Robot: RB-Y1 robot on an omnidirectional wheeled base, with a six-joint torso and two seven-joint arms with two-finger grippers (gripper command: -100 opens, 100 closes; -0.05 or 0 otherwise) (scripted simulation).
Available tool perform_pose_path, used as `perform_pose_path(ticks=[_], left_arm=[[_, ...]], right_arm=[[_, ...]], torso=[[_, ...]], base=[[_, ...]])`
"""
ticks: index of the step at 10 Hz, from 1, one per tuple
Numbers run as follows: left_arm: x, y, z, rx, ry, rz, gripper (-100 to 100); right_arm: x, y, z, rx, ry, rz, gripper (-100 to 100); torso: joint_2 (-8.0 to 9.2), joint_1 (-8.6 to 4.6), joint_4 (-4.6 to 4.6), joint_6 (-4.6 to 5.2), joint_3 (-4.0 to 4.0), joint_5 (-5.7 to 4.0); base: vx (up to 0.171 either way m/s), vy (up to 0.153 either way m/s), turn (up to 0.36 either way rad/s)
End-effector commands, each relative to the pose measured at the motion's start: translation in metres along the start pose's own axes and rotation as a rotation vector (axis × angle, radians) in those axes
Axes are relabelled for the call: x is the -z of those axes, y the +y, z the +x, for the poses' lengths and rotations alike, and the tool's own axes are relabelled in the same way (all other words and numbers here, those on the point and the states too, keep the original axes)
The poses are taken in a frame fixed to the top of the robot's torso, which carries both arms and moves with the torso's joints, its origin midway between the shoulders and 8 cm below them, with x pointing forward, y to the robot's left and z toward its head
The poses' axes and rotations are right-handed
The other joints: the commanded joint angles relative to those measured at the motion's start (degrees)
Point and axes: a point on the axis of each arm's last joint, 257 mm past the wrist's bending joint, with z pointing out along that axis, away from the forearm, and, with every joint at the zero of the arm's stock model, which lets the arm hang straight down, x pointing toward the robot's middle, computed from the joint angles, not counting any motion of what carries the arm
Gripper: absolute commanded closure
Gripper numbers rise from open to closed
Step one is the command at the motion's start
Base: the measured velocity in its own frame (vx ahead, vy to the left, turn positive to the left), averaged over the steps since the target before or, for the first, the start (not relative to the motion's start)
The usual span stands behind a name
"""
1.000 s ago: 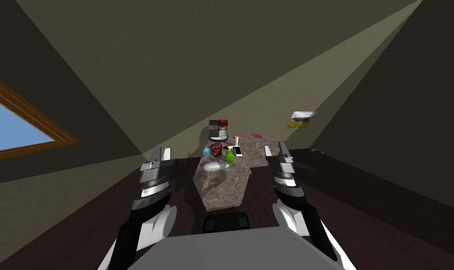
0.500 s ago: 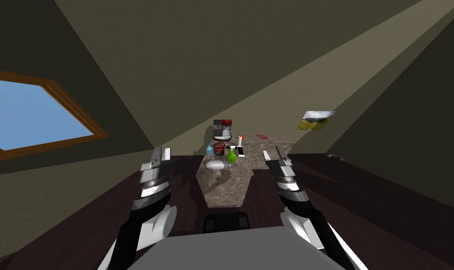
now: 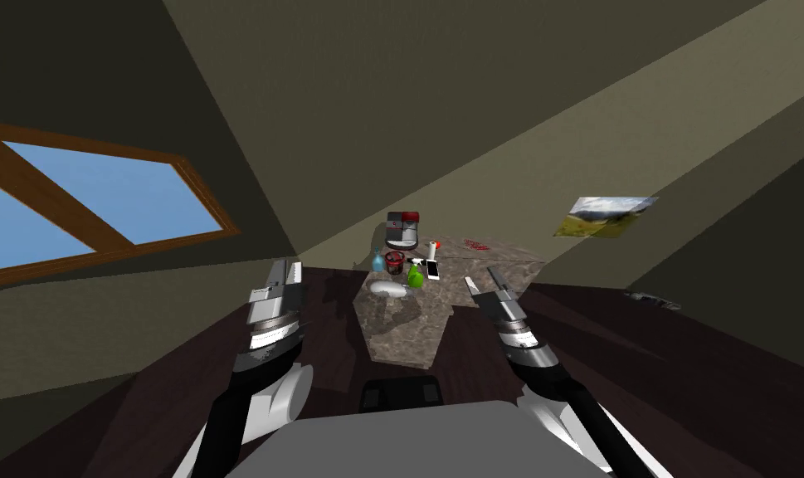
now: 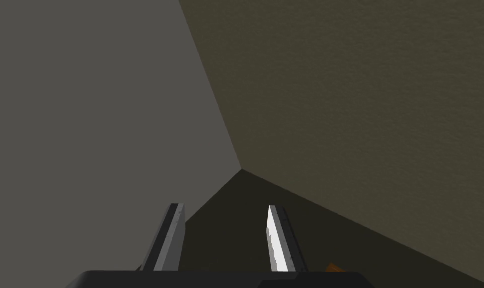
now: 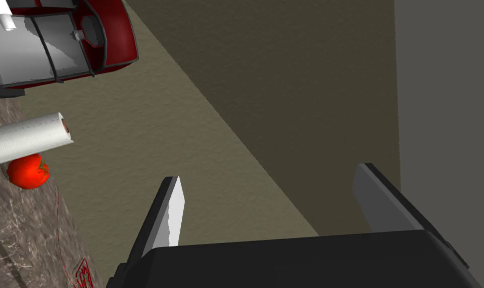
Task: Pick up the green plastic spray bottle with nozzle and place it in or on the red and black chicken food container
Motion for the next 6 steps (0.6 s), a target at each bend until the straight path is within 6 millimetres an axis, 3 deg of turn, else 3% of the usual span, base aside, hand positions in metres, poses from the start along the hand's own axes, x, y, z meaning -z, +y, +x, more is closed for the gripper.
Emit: perform_pose_path(ticks=[1,6], left_arm=[[0.0,0.0,0.0,0.0,0.0,0.0,0],[0.0,0.0,0.0,0.0,0.0,0.0,0]], right_arm=[[0.003,-0.006,-0.002,-0.026,0.01,0.03,-100],[0.029,-0.041,-0.02,-0.173,0.012,0.205,-100]], torso=[[0.0,0.0,0.0,0.0,0.0,0.0],[-0.06,0.05,-0.01,0.05,-0.03,0.0]], base=[[-0.023,-0.054,0.154],[-0.025,-0.052,0.256]])
